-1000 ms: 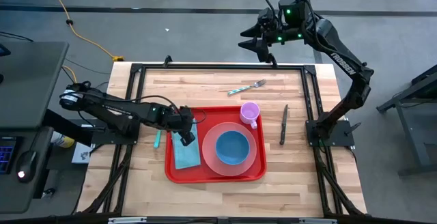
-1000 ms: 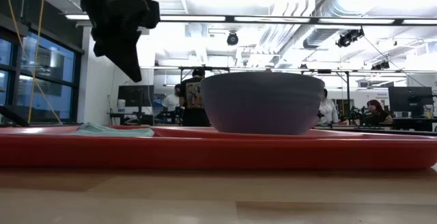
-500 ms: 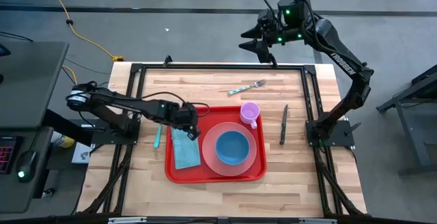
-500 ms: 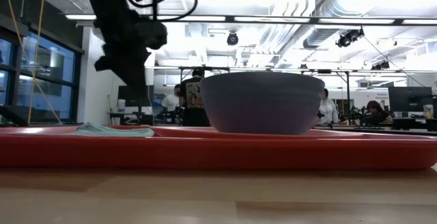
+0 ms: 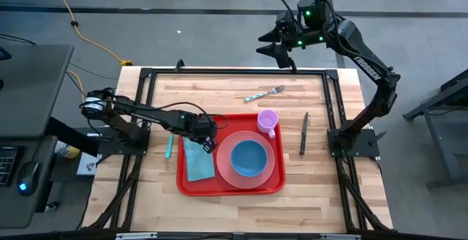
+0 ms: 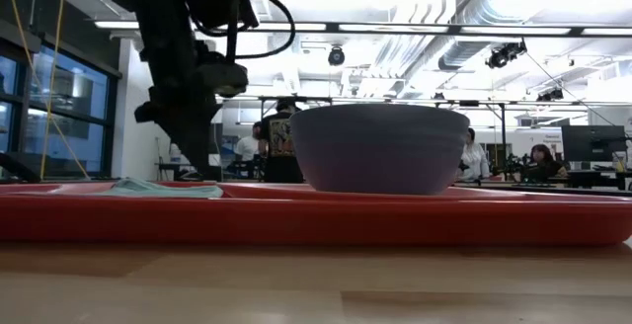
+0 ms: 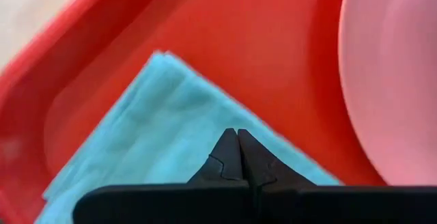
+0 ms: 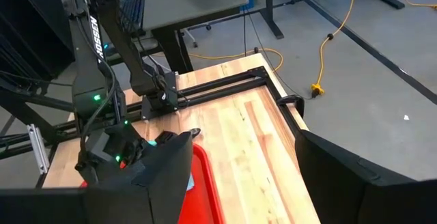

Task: Set up tray
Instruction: Put the blue napkin on the red serving tray to the left of the pink plate

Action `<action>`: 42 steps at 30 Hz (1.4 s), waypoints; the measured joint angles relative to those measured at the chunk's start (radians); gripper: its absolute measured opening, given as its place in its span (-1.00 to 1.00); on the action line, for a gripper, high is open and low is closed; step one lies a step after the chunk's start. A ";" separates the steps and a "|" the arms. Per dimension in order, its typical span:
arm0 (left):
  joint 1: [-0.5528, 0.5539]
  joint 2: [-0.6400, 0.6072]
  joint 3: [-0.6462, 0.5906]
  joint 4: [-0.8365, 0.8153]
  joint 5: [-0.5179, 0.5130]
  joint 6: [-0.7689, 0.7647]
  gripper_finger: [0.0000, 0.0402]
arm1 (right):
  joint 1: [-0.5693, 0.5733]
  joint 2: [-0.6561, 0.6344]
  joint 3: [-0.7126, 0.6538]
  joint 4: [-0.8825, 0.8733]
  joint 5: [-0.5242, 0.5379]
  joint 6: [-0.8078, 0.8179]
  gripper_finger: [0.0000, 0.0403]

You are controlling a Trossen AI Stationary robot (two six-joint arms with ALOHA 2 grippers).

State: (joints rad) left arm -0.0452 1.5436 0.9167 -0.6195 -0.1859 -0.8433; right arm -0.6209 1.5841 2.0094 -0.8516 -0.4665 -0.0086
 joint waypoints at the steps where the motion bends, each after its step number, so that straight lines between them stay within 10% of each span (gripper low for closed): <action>1: 0.000 0.000 0.002 -0.002 -0.009 0.000 -0.94 | 0.000 0.000 0.000 0.000 0.000 0.000 0.18; 42: 0.085 0.121 0.000 0.106 0.041 0.172 -0.96 | 0.000 0.000 0.000 -0.030 0.000 0.003 0.18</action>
State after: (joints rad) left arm 0.0395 1.6651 0.9170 -0.5139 -0.1445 -0.6712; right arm -0.6212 1.5841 2.0094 -0.8819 -0.4667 -0.0051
